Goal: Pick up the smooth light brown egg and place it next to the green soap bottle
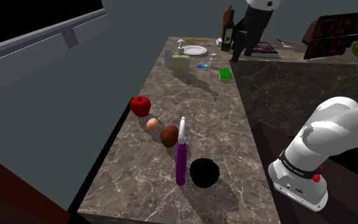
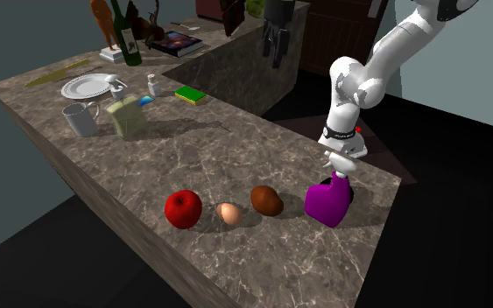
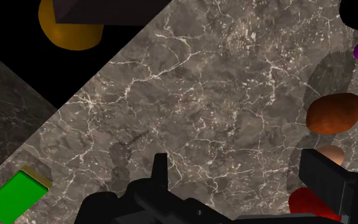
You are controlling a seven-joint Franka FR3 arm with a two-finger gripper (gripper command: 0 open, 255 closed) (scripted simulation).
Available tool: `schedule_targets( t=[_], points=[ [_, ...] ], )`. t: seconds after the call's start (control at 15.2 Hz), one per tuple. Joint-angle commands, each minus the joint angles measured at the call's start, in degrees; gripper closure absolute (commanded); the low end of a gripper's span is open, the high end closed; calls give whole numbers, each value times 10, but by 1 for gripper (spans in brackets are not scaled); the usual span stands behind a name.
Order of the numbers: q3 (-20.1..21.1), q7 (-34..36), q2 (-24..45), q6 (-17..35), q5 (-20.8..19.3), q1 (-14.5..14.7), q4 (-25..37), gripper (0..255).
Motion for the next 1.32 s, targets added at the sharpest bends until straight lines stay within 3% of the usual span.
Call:
schedule_targets(
  t=[0.0,0.73,1.25],
  points=[
    [0,0,0,0,0,0,0,0],
    [103,121,157,129,55,19,3,0],
    [171,214,312,212,55,26,59,0]
  ],
)
